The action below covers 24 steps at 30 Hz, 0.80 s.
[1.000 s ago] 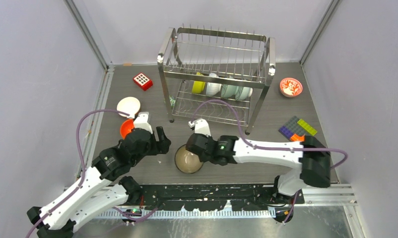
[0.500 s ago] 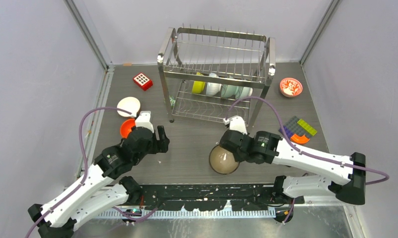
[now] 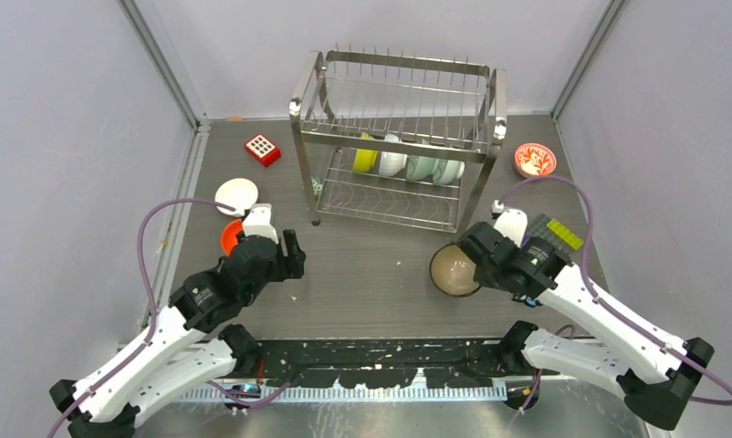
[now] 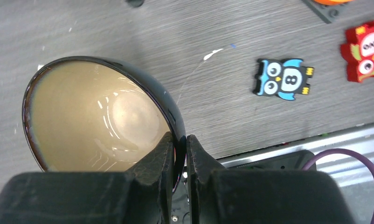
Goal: Unload the bowls from the dish rack
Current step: Place the bowl at the center of the board.
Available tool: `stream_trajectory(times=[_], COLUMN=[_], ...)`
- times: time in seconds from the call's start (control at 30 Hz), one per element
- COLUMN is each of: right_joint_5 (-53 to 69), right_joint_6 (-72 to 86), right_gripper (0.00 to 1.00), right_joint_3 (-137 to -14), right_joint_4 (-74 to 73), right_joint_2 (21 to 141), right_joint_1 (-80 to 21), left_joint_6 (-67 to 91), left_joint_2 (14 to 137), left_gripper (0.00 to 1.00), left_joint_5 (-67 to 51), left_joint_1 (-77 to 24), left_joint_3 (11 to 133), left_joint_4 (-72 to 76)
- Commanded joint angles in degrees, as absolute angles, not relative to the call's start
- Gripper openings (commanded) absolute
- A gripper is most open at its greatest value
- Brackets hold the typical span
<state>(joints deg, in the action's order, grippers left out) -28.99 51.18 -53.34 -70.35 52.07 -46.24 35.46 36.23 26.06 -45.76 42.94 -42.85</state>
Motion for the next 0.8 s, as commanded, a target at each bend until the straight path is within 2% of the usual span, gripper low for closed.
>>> stream_trajectory(times=[0.0, 0.33, 0.77], right_joint_5=[-36.32, -41.83, -37.52], right_joint_6=[58.81, 56.88, 51.17], right_gripper=[0.01, 0.01, 0.0], right_joint_3=[-55.0, -56.38, -51.67], right_joint_4=[-71.67, -70.95, -51.58], right_joint_2=[49.59, 51.42, 54.37], right_joint_1=[-42.21, -30.47, -7.21], left_joint_6=[34.93, 36.37, 38.12], left_joint_2=[33.87, 31.48, 30.99], left_gripper=[0.69, 0.68, 0.67], left_joint_5=[28.39, 29.44, 27.77], left_joint_1=[-45.88, -45.88, -46.0], left_joint_3=[42.1, 40.79, 40.29], left_joint_4=[-39.71, -39.45, -39.32])
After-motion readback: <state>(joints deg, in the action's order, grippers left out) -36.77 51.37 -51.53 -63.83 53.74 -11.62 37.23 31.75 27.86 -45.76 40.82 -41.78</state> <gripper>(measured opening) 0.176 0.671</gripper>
